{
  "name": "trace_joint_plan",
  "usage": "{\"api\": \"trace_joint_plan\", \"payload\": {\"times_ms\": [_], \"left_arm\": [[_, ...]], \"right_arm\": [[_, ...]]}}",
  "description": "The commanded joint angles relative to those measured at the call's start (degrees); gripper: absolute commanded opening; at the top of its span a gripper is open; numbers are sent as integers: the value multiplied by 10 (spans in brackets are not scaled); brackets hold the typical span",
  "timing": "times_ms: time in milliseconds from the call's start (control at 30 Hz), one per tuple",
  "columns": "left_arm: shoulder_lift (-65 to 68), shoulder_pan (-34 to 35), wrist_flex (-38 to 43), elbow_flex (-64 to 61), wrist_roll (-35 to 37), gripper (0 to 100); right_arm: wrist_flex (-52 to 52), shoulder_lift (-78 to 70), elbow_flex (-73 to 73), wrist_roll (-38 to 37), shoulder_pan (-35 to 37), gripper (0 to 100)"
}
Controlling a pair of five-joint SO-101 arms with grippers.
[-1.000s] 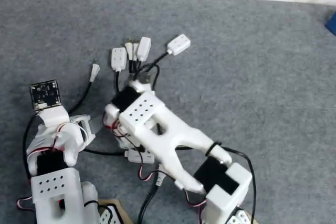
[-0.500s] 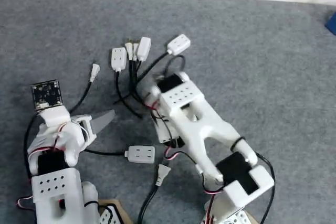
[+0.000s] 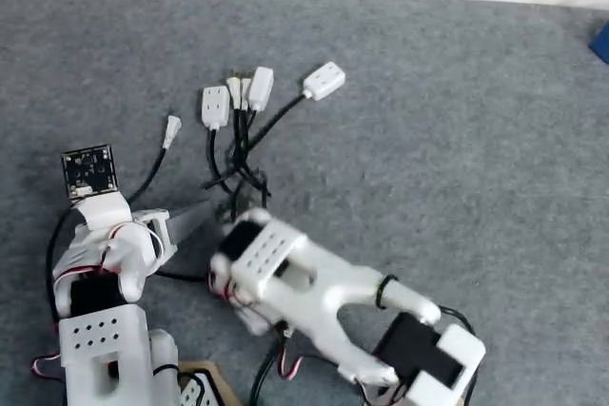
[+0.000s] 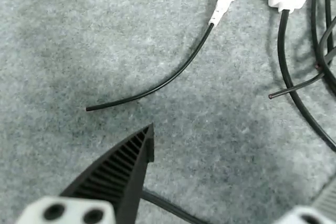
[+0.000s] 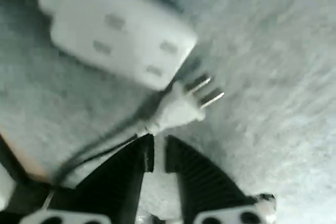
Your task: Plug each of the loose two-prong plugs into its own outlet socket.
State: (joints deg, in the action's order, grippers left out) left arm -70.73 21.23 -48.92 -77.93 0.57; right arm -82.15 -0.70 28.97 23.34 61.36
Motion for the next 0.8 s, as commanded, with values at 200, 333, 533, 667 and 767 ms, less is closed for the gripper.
{"api": "trace_joint_plan", "payload": {"times_ms": [200, 333, 533, 667, 767], "left_arm": [[0, -7, 10, 2, -2, 492], [0, -7, 10, 2, -2, 492], [0, -7, 10, 2, -2, 492], [0, -7, 10, 2, -2, 492], [0, -8, 11, 2, -2, 492]], "right_arm": [[35, 26, 54, -11, 41, 389], [82, 26, 51, -11, 41, 389], [93, 24, 24, 67, 41, 308], [95, 24, 16, 79, 41, 206], [94, 24, 3, 82, 19, 209]]}}
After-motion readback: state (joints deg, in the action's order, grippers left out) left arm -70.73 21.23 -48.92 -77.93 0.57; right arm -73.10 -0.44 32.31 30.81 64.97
